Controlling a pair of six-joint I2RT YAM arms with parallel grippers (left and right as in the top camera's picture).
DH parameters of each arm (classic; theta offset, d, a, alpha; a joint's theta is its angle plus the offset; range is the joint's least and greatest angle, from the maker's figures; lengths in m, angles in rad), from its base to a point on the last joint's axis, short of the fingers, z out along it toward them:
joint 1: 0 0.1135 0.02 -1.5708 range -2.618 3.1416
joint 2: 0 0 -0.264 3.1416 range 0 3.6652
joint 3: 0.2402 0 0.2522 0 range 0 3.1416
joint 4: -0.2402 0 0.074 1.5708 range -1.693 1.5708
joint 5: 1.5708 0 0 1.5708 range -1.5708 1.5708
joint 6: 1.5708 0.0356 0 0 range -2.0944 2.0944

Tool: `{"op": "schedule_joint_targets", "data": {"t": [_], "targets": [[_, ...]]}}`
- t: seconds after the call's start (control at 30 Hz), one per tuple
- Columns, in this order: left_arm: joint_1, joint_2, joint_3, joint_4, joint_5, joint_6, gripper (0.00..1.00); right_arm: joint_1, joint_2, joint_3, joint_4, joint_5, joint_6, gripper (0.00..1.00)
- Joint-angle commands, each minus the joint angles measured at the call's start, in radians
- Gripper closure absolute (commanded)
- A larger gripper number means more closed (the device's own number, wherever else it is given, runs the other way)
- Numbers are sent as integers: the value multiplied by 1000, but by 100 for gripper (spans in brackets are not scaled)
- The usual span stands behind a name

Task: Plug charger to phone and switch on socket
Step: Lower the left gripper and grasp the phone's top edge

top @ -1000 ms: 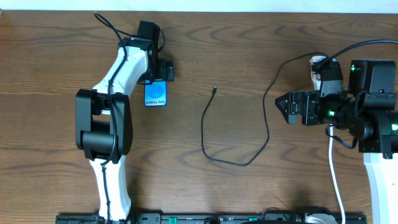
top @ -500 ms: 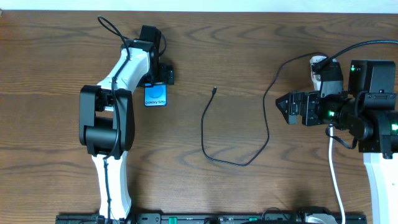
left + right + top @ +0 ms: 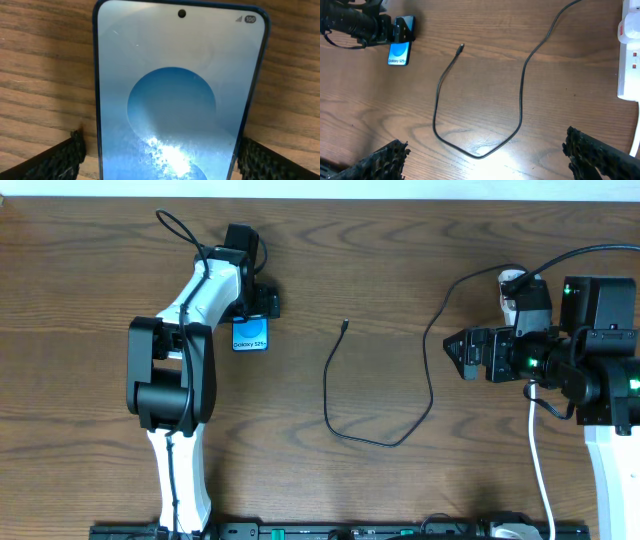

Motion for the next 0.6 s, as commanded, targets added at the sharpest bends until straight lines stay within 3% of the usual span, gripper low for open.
{"op": "schedule_joint_targets", "data": {"t": [0.0,0.3,0.57], "targets": [[-2,14,-33,-5,-10,-16,5,3,1,14,-1,6,-15,1],[-3,14,-33,-16,-9,-27,19,3,1,14,-1,5,-15,1],[-3,14,-33,-37,-9,-27,23,3,1,14,-1,5,-15,1]]}}
